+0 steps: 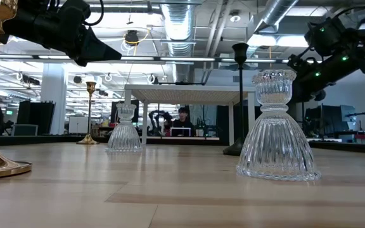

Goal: Pick & Place candle stick holders
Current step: Put the top black candle holder on the shelf

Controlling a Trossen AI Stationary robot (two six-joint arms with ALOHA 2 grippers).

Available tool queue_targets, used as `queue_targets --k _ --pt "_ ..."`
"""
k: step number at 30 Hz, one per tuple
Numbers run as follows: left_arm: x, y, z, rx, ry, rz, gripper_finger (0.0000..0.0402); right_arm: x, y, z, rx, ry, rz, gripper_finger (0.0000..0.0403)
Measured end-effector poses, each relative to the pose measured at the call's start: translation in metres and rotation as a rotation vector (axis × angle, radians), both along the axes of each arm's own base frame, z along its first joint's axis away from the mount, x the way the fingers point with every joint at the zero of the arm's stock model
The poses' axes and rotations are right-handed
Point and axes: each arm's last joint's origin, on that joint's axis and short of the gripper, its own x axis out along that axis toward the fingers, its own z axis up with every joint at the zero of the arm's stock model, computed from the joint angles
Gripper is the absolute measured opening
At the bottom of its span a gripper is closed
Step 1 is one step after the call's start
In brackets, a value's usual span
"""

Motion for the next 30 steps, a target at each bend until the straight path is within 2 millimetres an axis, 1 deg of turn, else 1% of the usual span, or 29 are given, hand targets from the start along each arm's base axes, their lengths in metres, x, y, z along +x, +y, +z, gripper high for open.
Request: queue_targets --k 3,6,13,16,19,23,30 --pt "0.000 0.000 0.000 0.000 0.000 0.000 0.0011 0.001 -0.003 0.002 -0.026 -0.012 -0.014 0.0098" --pt "0.000 0.000 0.000 0.000 0.000 0.000 0.0011 0.002 -0.007 0.003 -0.045 -0.030 -0.027 0.0124" --pt "0.000 0.000 0.000 0.000 0.000 0.000 0.0011 0.001 -0.019 0.001 -0.059 -0.057 -0.086 0.0222" --pt "0.000 0.000 0.000 0.000 0.000 0.000 0.0012 0.002 -0.025 -0.001 -0.064 -0.077 -0.110 0.0254" --pt "0.000 0.000 0.000 0.000 0.000 0.000 0.0011 0.003 -0.029 -0.006 -0.054 -0.067 -0.123 0.0263" --pt "0.000 0.000 0.000 0.000 0.000 0.000 0.0011 0.008 -0.037 -0.011 -0.014 -0.053 -0.120 0.0261" --pt "0.000 0.000 0.000 0.000 0.001 0.000 0.0011 0.027 -0.054 -0.011 0.011 -0.015 -0.131 0.0248"
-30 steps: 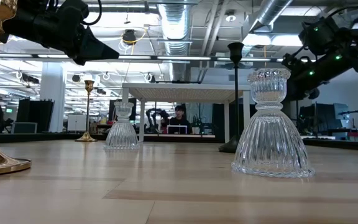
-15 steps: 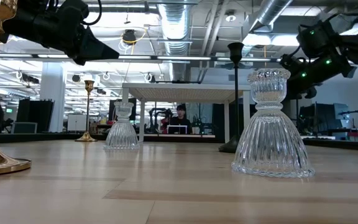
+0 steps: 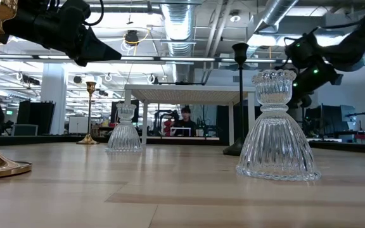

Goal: Pick & Place candle stick holders
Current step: Put the top black candle holder on the shelf

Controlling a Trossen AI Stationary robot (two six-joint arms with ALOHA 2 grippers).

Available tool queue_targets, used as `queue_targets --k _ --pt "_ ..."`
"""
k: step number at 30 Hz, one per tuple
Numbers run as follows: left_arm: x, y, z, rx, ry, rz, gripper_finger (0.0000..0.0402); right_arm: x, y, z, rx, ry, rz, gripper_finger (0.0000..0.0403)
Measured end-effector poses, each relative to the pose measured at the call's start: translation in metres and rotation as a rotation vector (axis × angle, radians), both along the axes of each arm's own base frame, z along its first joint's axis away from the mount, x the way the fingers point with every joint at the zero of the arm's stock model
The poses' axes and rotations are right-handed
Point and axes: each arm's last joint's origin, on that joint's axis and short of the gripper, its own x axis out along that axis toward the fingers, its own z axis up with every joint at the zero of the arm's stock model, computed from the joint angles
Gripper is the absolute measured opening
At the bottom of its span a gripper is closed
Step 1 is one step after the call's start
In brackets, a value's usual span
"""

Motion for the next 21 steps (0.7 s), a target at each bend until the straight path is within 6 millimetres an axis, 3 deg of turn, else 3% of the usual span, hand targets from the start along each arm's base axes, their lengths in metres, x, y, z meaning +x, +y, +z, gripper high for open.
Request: queue_targets --k 7,21 --pt "0.000 0.000 0.000 0.000 0.000 0.000 0.0011 0.010 -0.014 -0.001 -0.002 0.037 -0.066 0.0213" --pt "0.000 0.000 0.000 0.000 0.000 0.000 0.0011 0.000 -0.026 -0.006 0.031 0.043 -0.138 0.0132"
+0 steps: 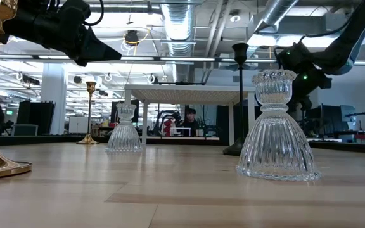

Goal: Pick & Place candle stick holders
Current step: Put the top black candle holder on the shelf

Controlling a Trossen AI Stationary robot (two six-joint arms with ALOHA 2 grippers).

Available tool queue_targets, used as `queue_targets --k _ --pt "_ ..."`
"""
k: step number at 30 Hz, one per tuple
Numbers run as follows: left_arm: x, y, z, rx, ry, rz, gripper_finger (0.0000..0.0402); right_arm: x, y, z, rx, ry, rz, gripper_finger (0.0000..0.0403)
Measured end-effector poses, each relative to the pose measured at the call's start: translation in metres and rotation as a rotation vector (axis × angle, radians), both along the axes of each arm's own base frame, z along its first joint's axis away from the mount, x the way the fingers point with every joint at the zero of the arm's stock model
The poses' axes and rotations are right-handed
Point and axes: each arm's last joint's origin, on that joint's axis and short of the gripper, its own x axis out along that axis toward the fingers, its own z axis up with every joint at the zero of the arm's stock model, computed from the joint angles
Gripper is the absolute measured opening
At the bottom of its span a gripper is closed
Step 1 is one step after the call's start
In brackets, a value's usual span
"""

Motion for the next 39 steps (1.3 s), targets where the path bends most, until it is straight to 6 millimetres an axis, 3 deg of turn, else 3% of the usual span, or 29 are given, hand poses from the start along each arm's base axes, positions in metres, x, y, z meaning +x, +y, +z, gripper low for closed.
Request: queue_targets --k 10,18,25,39 --pt "0.000 0.000 0.000 0.000 0.000 0.000 0.0011 0.004 0.004 -0.001 0.012 -0.005 0.022 0.0147" --pt "0.000 0.000 0.000 0.000 0.000 0.000 0.0011 0.005 0.013 -0.011 0.149 0.008 0.072 0.0195" --pt "0.000 0.000 0.000 0.024 0.009 0.000 0.0011 0.016 0.023 -0.011 0.157 0.015 0.140 0.0231" --pt "0.000 0.000 0.000 0.025 0.009 0.000 0.0011 0.012 0.007 0.002 0.075 0.051 0.046 0.0223"
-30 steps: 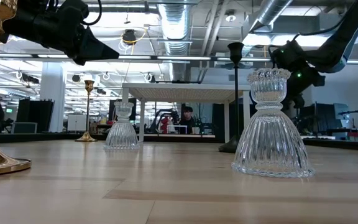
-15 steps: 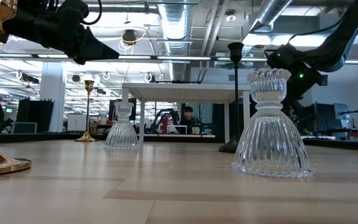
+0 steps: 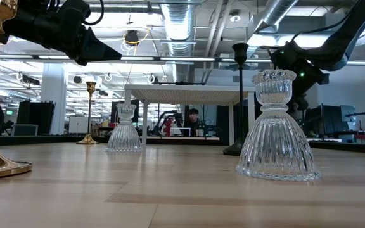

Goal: Pick & Place candle stick holders
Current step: Put the top black candle holder on the shelf

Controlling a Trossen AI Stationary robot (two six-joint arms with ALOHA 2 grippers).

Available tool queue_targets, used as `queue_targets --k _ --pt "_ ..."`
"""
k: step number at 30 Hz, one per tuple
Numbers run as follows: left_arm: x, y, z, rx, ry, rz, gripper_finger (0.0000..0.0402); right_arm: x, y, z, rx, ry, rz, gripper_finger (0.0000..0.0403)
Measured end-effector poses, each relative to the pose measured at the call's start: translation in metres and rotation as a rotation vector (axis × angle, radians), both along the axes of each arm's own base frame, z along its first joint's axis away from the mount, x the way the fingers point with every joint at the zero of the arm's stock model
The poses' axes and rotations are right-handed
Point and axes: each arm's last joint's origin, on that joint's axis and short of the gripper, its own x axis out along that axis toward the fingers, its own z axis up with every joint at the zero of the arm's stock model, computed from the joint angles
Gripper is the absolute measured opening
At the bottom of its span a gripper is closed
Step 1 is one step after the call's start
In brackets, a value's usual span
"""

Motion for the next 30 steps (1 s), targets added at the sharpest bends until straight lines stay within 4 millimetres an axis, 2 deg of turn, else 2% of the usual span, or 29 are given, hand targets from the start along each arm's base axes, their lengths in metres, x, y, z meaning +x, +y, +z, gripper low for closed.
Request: queue_targets --k 6,13,16,23,30 --pt "0.000 0.000 0.000 0.000 0.000 0.000 0.0011 -0.005 -0.007 0.002 -0.006 -0.007 -0.031 0.0188" --pt "0.000 0.000 0.000 0.000 0.000 0.000 0.0011 0.000 -0.003 0.002 0.016 -0.026 0.032 0.0087" --pt "0.000 0.000 0.000 0.000 0.000 0.000 0.0011 0.003 0.001 0.001 0.024 -0.028 0.051 0.0056" --pt "0.000 0.000 0.000 0.000 0.001 0.000 0.0011 0.006 0.019 -0.001 0.092 0.067 0.117 0.0043" --pt "0.000 0.000 0.000 0.000 0.000 0.000 0.0011 -0.003 0.040 0.018 0.109 0.092 0.167 0.0041"
